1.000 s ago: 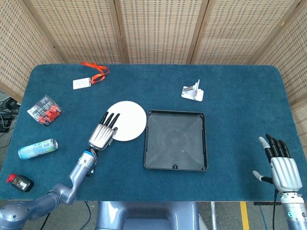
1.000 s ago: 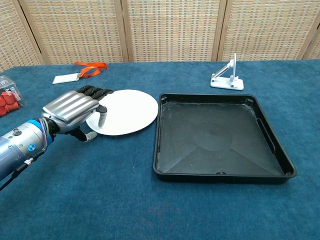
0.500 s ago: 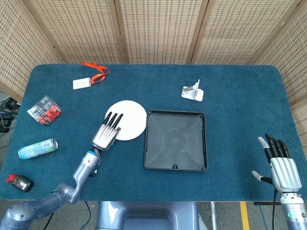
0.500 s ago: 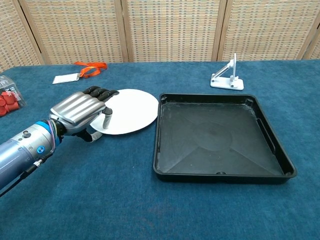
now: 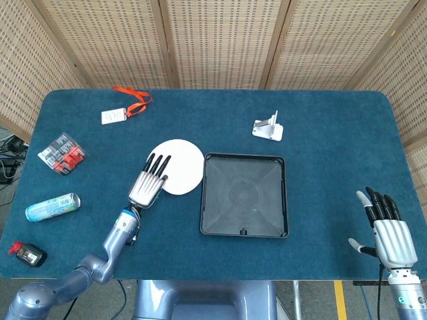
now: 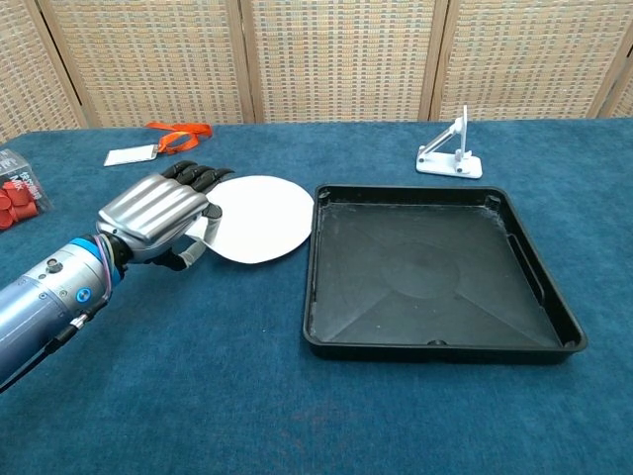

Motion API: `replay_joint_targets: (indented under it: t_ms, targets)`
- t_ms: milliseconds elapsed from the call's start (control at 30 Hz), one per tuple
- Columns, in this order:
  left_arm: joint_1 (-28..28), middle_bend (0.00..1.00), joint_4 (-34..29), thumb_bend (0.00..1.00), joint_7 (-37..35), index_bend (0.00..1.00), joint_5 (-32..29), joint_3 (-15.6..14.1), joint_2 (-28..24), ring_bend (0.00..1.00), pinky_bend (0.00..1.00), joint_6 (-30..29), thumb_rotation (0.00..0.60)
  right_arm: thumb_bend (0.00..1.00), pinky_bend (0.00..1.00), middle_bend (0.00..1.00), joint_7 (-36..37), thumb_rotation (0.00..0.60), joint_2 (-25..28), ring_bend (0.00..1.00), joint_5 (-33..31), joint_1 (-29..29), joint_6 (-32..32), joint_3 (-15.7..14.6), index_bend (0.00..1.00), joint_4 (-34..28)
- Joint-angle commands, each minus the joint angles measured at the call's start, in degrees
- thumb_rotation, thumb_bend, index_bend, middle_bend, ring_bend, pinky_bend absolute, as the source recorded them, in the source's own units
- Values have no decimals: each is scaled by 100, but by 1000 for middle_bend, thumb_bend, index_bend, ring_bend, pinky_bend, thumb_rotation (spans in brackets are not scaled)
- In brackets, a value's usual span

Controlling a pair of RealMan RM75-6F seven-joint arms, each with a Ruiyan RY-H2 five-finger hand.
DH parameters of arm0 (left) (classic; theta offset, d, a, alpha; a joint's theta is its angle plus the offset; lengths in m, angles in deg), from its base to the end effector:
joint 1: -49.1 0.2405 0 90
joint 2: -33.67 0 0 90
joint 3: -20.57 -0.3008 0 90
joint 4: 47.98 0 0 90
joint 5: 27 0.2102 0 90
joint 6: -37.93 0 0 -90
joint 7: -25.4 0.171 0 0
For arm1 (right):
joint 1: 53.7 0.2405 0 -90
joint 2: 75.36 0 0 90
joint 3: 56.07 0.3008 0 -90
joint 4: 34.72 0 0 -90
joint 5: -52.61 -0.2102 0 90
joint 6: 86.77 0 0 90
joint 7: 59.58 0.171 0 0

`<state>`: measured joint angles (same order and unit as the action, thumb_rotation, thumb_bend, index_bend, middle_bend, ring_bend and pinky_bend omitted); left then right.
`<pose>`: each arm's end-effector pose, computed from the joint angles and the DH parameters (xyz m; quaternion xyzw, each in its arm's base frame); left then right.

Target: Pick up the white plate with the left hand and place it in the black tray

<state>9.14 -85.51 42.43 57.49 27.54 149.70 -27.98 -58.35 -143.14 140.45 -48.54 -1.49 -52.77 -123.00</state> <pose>-0.2083 0.4009 -0.1175 -0.7637 -0.1727 -0.3496 0.5145 -0.3535 -0.2156 0.1613 0.5987 -0.3808 0.4040 0.5774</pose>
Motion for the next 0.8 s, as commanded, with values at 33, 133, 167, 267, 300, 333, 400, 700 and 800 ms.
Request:
replay_joint_targets:
  t_ms: [33,133,167,267,300,333,400,700,800]
  targets:
    - [39,0,125,571,-202,751,152,-18,53,0,0,-423,600,110,0,0,-2,600,-2,0,12,-3,15,0,0,-5]
    - [37,0,197,571,-333,759,248,-18,47,0,0,-702,600,110,0,0,9,600,1,0,22,-8,33,1,0,-8]
    - [23,0,202,571,-361,761,286,-1,31,0,0,-834,600,110,0,0,16,600,5,0,27,-10,43,3,0,-10]
    - [-8,5,159,569,-410,768,345,42,-21,0,0,-1064,600,110,0,0,26,600,11,0,39,-15,65,6,0,-13]
    - [-22,7,129,569,-422,770,361,64,-42,0,0,-1140,600,110,0,0,30,600,14,0,43,-17,73,8,0,-14]
    - [-43,11,76,568,-428,773,380,97,-75,0,0,-1240,600,110,0,0,35,600,17,0,48,-19,85,11,0,-18]
    - [-79,13,-29,567,-446,774,416,146,-130,0,0,-1397,600,109,0,0,44,600,24,0,54,-24,102,13,0,-23]
    - [-245,39,-504,559,-361,803,628,252,-321,0,0,-1875,600,110,0,0,99,600,61,0,52,-45,157,33,0,-43]
    - [-342,47,-688,555,-254,811,706,297,-374,0,0,-1971,600,109,0,0,132,600,72,0,31,-51,166,48,0,-35]
